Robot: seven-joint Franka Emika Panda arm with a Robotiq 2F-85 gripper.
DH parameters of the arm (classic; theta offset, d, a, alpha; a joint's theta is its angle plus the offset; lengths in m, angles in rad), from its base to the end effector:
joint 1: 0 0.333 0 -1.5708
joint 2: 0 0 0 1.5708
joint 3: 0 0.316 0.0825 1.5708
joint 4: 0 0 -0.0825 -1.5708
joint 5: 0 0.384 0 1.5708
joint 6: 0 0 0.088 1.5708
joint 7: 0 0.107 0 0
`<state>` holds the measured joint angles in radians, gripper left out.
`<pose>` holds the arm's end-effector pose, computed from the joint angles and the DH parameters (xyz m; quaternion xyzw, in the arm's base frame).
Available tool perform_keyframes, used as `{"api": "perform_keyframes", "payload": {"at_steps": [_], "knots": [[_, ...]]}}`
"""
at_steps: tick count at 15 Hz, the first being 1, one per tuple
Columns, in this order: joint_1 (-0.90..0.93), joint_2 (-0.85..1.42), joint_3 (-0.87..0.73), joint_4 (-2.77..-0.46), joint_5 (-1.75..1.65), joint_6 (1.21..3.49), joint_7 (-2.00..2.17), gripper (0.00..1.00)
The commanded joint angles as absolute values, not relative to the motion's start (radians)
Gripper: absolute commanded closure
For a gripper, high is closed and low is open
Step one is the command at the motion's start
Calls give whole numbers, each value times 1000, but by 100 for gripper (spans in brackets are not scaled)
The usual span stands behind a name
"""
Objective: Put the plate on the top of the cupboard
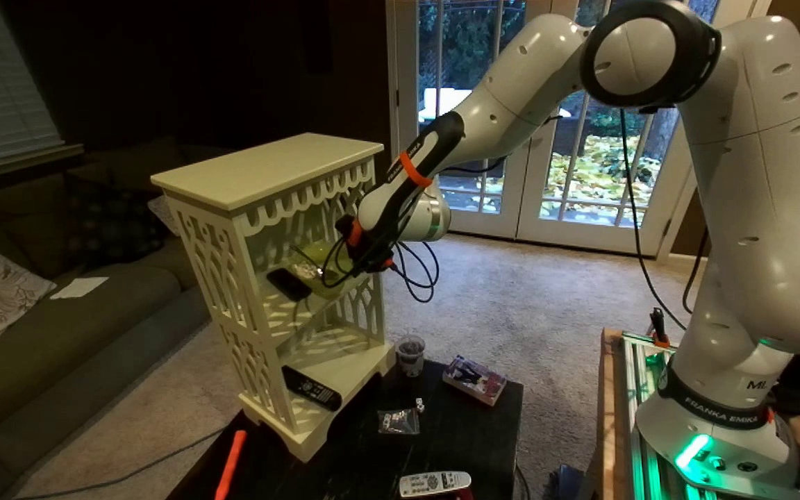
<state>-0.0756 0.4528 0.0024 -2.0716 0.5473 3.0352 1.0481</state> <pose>0.6174 -0.0851 0.2589 -0.6544 0.7096 -0.1698 0.1988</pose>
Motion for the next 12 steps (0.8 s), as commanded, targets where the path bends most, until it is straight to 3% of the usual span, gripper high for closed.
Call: {"api": "perform_keyframes", "payload": {"at_steps": [1,12], "knots": [[-92,316,37,-2232,579,3051,1020,99],[-196,39,168,-2502,745,3069,870,99]]}}
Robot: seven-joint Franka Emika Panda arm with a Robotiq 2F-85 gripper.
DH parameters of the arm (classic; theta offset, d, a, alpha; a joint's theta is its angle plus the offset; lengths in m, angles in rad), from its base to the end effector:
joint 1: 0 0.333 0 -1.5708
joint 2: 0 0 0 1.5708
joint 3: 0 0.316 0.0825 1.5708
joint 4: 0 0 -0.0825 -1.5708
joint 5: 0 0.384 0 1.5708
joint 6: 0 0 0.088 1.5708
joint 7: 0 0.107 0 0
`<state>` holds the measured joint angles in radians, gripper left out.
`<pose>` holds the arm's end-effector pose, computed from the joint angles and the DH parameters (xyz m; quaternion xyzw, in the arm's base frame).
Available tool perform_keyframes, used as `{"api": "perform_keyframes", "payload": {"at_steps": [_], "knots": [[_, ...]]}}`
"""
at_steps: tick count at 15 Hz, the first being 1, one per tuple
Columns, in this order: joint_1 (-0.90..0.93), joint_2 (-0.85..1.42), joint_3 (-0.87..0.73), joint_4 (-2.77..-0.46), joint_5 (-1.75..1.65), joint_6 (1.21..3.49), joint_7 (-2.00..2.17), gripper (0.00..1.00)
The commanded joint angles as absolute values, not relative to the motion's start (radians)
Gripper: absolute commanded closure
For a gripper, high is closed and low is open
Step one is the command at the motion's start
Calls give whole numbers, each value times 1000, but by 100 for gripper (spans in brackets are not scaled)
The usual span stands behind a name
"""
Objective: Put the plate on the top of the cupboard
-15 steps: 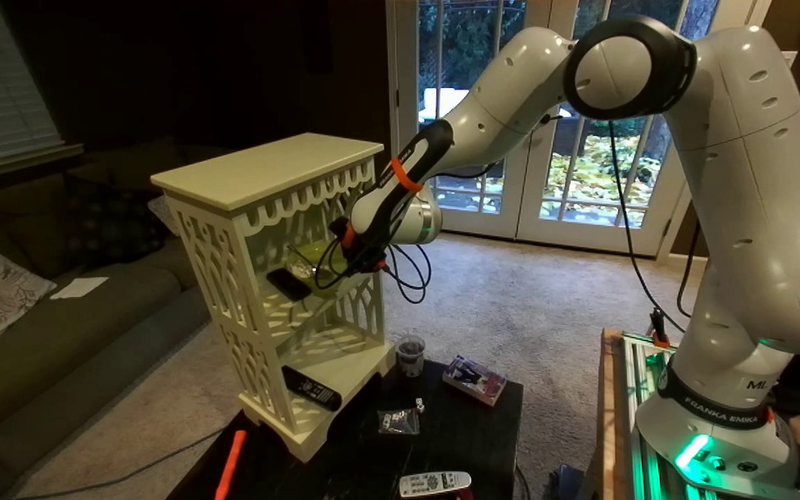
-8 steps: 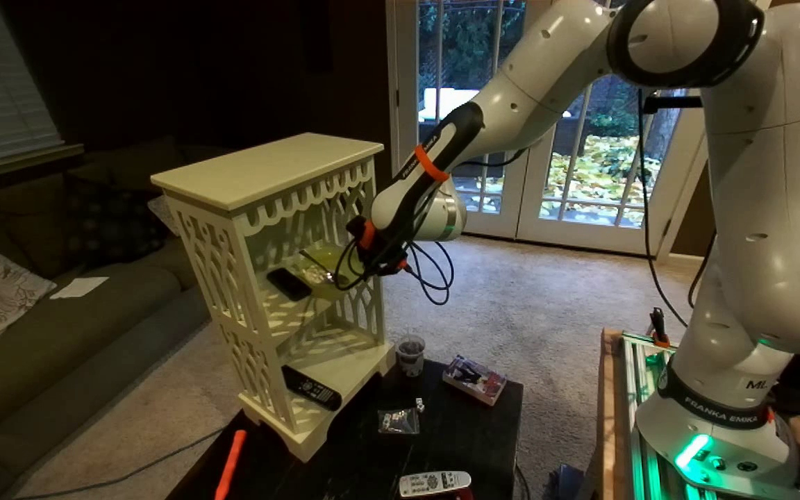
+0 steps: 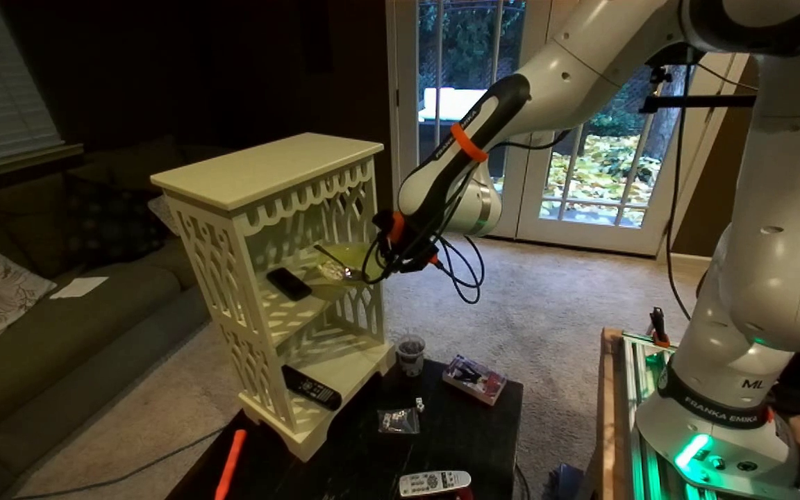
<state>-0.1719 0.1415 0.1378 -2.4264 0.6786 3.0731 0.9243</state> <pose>0.5157 -0.0681 0.2955 -0.6620 0.7031 -0.1615 0.2033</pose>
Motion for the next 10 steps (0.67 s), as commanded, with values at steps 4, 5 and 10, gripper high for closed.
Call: {"api": "perform_keyframes", "payload": {"at_steps": [4,5,10], "knots": [[-183,71,149,-2479,715,3072,886,97],[-183,66,150,-2484,715,3072,886,97],[-181,64,166,-2482,746,3063,852,99]]}}
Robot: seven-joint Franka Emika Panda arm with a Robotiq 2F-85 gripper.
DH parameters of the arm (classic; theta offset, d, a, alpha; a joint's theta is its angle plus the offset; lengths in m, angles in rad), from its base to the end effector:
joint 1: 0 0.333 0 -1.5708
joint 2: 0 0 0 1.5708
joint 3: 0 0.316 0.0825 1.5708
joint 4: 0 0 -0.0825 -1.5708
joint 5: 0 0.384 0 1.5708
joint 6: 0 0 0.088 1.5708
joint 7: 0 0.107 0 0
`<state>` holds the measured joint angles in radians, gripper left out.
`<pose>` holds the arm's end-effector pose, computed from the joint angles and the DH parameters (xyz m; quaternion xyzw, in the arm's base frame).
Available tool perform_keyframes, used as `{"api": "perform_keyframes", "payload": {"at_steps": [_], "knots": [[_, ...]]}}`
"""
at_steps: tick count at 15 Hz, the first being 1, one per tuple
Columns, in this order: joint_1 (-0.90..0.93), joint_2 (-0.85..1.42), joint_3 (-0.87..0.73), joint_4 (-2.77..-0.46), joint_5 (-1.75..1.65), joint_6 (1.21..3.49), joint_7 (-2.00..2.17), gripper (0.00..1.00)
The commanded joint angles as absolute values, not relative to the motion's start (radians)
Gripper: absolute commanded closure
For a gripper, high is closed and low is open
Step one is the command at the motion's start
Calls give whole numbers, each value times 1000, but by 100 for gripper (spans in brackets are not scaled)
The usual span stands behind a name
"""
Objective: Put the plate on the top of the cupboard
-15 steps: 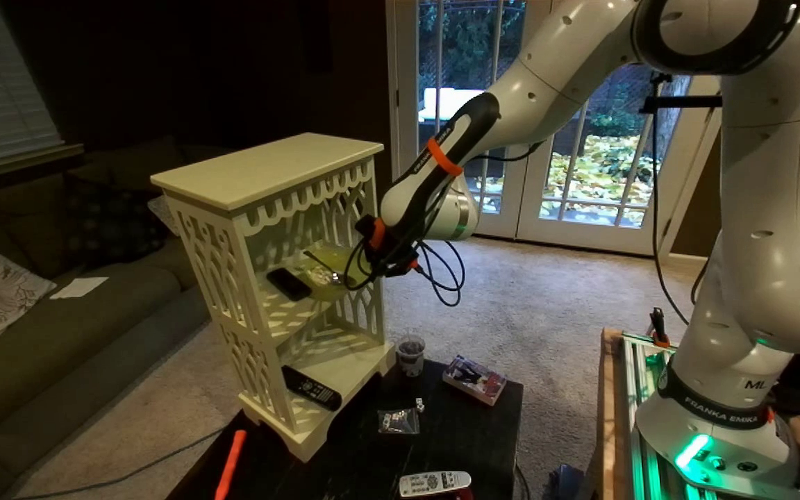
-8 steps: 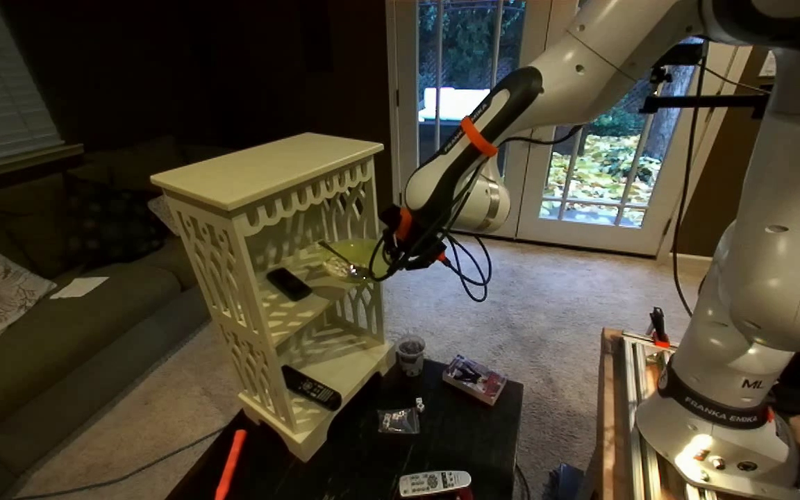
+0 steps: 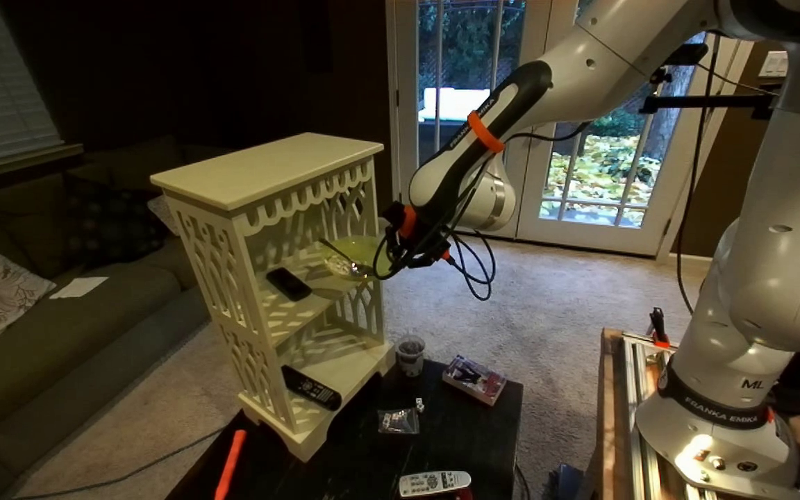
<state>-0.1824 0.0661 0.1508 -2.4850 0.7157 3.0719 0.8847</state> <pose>0.4968 -0.0684 0.3097 -0.6640 0.6983 -0.1695 0.2068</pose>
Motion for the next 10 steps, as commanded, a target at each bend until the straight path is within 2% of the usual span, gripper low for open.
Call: {"api": "perform_keyframes", "payload": {"at_steps": [1,10], "knots": [[-179,53,176,-2492,762,3060,835,99],[-186,-106,212,-2658,897,3021,645,99]]}}
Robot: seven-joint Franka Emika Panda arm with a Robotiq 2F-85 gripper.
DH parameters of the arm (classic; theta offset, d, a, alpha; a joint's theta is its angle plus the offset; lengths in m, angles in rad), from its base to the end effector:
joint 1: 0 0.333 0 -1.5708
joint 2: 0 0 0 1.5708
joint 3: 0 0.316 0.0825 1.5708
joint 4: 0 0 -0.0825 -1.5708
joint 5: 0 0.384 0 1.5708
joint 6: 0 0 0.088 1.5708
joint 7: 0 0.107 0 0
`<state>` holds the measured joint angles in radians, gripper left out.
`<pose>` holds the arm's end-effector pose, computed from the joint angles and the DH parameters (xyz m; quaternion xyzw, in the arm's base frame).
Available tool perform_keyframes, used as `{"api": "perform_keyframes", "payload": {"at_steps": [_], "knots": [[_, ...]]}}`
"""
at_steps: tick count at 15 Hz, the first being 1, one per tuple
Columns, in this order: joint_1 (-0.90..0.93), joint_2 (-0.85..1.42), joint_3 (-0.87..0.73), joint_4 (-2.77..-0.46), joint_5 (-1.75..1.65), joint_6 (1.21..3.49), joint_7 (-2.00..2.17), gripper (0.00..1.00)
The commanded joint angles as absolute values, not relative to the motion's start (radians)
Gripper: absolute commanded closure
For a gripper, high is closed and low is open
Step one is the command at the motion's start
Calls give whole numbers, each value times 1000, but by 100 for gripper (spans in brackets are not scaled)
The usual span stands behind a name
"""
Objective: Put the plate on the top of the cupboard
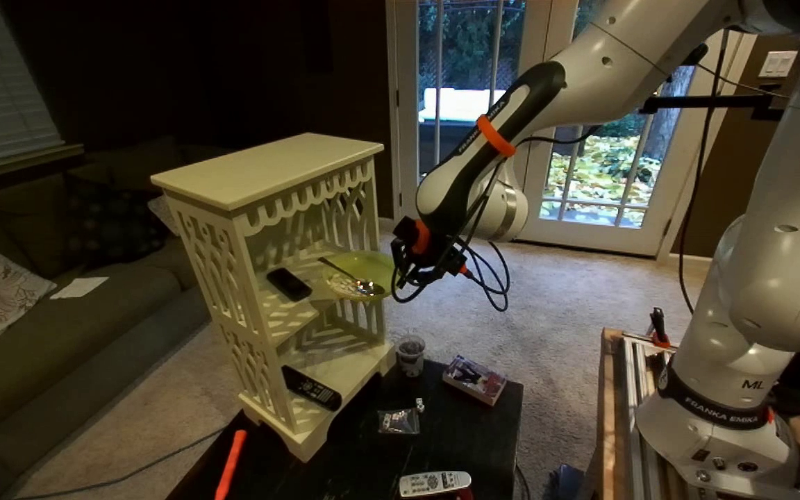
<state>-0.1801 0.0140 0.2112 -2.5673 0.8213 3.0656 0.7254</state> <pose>0.4687 -0.0436 0.2991 -0.7077 0.6596 -0.1573 0.1984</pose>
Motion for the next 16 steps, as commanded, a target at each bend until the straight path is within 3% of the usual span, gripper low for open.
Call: {"api": "perform_keyframes", "payload": {"at_steps": [1,7,16], "knots": [[-183,-137,206,-2684,917,3009,627,99],[-135,-291,57,-2807,917,2912,597,99],[-317,-274,113,-2750,889,2901,684,99]]}}
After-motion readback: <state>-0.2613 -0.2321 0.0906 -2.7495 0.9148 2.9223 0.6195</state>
